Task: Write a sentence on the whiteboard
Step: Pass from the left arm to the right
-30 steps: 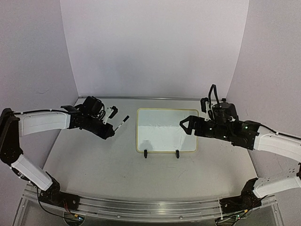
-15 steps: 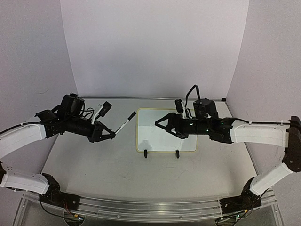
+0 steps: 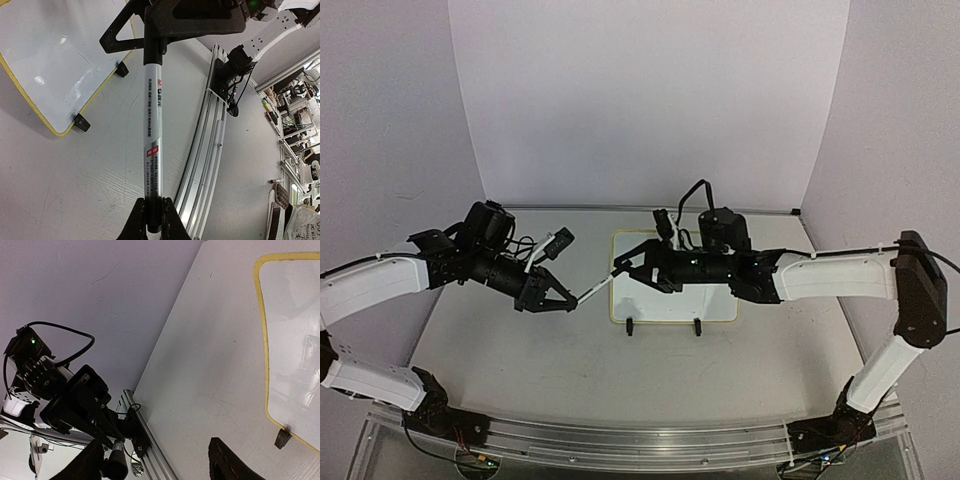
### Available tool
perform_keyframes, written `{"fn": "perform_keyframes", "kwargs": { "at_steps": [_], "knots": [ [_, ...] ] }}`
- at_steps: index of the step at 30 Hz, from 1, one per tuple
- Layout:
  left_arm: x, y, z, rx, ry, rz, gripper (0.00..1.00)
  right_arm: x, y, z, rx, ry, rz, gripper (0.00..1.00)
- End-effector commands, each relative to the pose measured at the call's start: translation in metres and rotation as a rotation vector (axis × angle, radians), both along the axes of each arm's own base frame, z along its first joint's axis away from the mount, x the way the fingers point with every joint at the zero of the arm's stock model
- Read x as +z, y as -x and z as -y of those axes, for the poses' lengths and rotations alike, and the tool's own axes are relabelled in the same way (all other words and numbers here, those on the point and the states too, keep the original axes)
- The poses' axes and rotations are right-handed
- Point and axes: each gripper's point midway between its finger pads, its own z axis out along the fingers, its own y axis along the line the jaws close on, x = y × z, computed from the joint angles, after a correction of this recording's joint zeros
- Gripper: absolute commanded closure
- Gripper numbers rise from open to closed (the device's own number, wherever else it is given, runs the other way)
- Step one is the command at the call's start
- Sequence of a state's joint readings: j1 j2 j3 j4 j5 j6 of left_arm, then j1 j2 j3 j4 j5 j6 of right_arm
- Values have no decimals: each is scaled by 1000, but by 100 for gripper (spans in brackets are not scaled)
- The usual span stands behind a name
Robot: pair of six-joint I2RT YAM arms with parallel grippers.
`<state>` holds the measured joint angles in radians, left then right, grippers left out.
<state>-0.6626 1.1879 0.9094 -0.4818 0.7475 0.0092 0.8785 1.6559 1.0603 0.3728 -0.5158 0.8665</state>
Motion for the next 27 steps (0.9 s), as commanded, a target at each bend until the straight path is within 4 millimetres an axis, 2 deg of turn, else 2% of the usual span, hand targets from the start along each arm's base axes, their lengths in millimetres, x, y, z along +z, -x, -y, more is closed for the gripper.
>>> {"fn": "perform_keyframes", "kwargs": {
  "at_steps": [1, 4, 14, 16, 21, 25, 27],
  "knots": [
    [19, 1, 7, -43, 45, 39, 100, 26, 5, -19, 65, -93, 36, 39],
    [19, 1, 8, -43, 44, 35, 100, 27, 8, -23, 80, -109, 32, 47],
    [16, -2, 10, -36, 45, 26, 100, 26, 10, -22, 84, -157, 9, 99],
    [16, -3, 12, -40, 49, 17, 91, 25, 10, -21, 77, -152, 17, 100],
    [31, -5, 19, -45, 93, 16, 50, 18, 8, -19, 63, -127, 24, 100],
    [39, -8, 28, -63, 110, 25, 37, 14, 8, -19, 66, -117, 19, 100],
    [35, -8, 34, -78, 101, 20, 33, 16, 9, -19, 69, -120, 23, 100]
  ]
}}
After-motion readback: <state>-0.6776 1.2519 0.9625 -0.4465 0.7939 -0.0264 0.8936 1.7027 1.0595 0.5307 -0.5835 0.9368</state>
